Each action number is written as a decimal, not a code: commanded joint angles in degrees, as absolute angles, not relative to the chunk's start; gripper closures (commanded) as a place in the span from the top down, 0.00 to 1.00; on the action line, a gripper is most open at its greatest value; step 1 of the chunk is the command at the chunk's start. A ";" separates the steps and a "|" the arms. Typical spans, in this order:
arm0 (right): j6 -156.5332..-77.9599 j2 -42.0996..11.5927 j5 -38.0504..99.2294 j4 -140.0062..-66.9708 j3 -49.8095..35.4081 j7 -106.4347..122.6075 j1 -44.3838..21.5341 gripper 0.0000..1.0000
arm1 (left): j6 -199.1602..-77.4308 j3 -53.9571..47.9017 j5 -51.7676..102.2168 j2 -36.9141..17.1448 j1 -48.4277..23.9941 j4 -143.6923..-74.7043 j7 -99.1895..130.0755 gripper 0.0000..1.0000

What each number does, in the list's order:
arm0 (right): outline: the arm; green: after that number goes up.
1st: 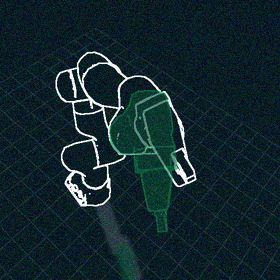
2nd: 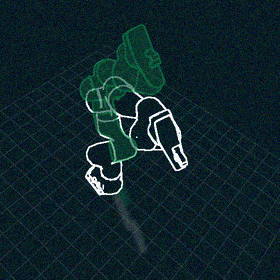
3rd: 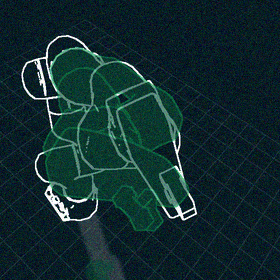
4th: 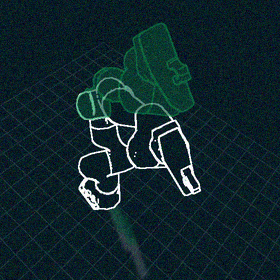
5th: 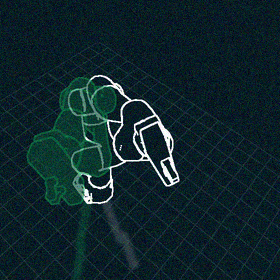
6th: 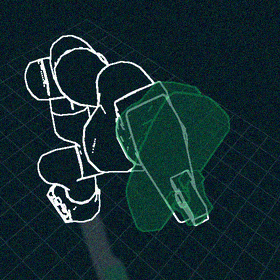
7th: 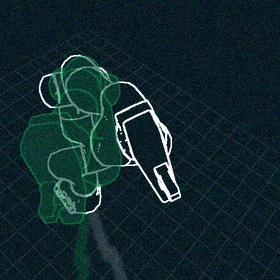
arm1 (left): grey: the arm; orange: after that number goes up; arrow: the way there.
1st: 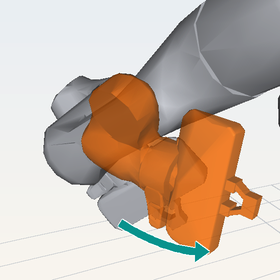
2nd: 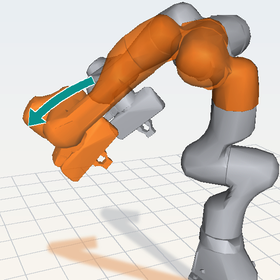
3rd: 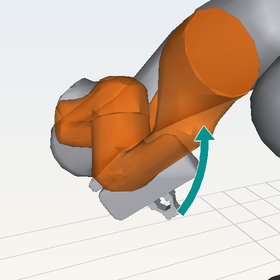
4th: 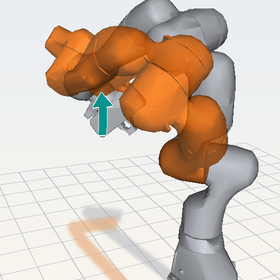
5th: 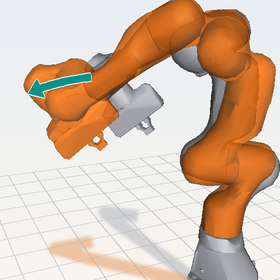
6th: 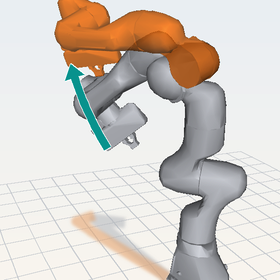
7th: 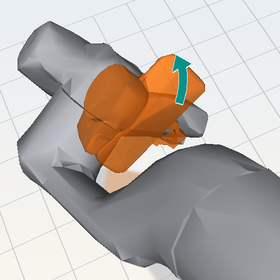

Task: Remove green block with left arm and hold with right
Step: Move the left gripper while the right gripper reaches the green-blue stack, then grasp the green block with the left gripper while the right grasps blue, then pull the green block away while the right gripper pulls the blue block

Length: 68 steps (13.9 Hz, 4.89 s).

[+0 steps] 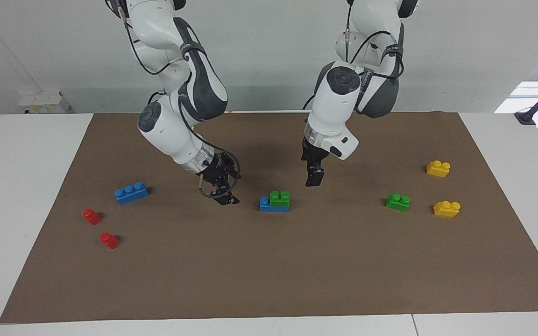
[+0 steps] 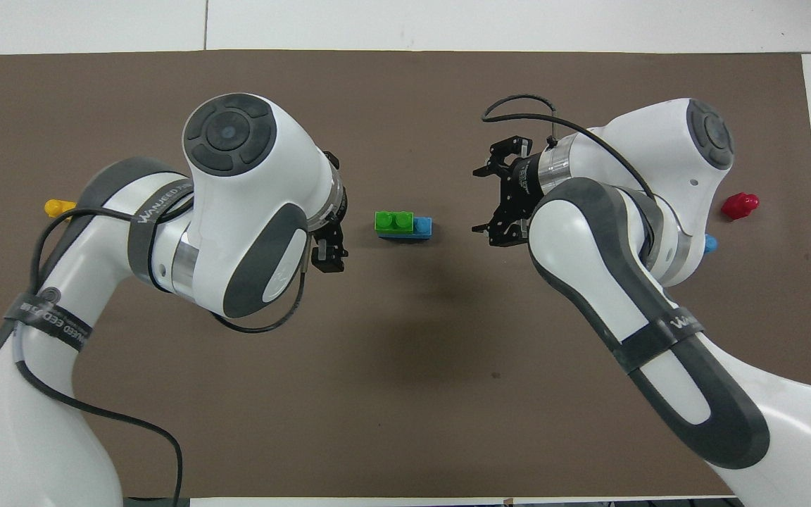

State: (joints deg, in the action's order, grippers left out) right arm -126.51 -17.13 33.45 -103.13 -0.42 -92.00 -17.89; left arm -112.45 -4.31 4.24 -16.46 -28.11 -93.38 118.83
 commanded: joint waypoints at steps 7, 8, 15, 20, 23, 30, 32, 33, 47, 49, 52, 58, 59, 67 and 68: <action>-132.00 -17.75 34.89 -108.72 -0.35 -90.97 -22.06 0.95 | -114.16 -3.16 -0.26 -28.38 -31.99 -83.23 130.25 1.00; -132.97 -18.71 34.89 -108.63 -0.35 -90.97 -22.23 0.95 | -114.78 -3.08 -0.79 -29.52 -32.34 -83.15 130.51 1.00; -140.27 -22.94 35.33 -107.67 -0.35 -91.14 -24.96 0.95 | -119.88 -3.08 -1.76 -29.97 -33.13 -85.69 133.15 1.00; -142.64 -23.99 35.33 -107.58 -0.44 -91.14 -25.22 0.95 | -118.56 -3.25 -1.76 -29.62 -33.40 -86.22 132.89 1.00; -144.83 -25.05 36.38 -107.40 -0.44 -91.32 -26.45 0.95 | -118.83 -3.25 -1.76 -29.36 -34.01 -87.28 132.89 1.00; -147.22 -26.89 36.56 -107.23 -0.53 -91.14 -26.72 0.95 | -121.98 -3.25 -1.76 -28.39 -34.28 -90.61 132.28 1.00; -147.22 -27.24 36.56 -107.23 -0.53 -91.05 -26.63 0.95 | -124.61 -3.25 -1.85 -27.25 -34.63 -93.76 132.19 1.00; -147.30 -27.33 36.56 -107.23 -0.53 -91.14 -26.63 0.95 | -125.59 -3.25 -1.85 -27.16 -34.89 -94.39 132.19 1.00; -148.62 -27.33 36.56 -107.14 -0.53 -91.23 -27.95 0.17 | -127.62 -3.34 -1.76 -26.37 -35.07 -97.12 131.75 0.38; -148.71 -27.33 36.56 -106.96 -0.53 -90.97 -28.12 0.00 | -127.62 -3.34 -1.85 -26.37 -35.07 -97.12 131.66 0.15; -148.71 -27.42 36.56 -106.79 -0.53 -90.88 -27.86 0.00 | -127.35 -3.34 -1.85 -26.37 -35.07 -96.59 131.66 0.10; -149.59 -27.77 36.56 -107.14 -0.44 -89.83 -28.04 0.00 | -124.63 -3.43 -1.76 -23.57 -34.81 -95.89 130.87 0.10; -149.59 -27.77 36.56 -107.14 -0.53 -89.48 -28.04 0.00 | -123.85 -3.43 -1.76 -22.51 -34.54 -96.15 130.78 0.10; -137.41 -23.48 35.33 -103.72 0.17 -77.92 -19.81 0.00 | -109.00 -3.43 -1.14 -11.44 -25.07 -101.67 102.80 0.09; -133.20 -23.21 35.33 -102.32 0.18 -73.35 -16.12 0.00 | -109.07 -3.51 -1.06 -9.25 -22.09 -104.30 97.26 0.09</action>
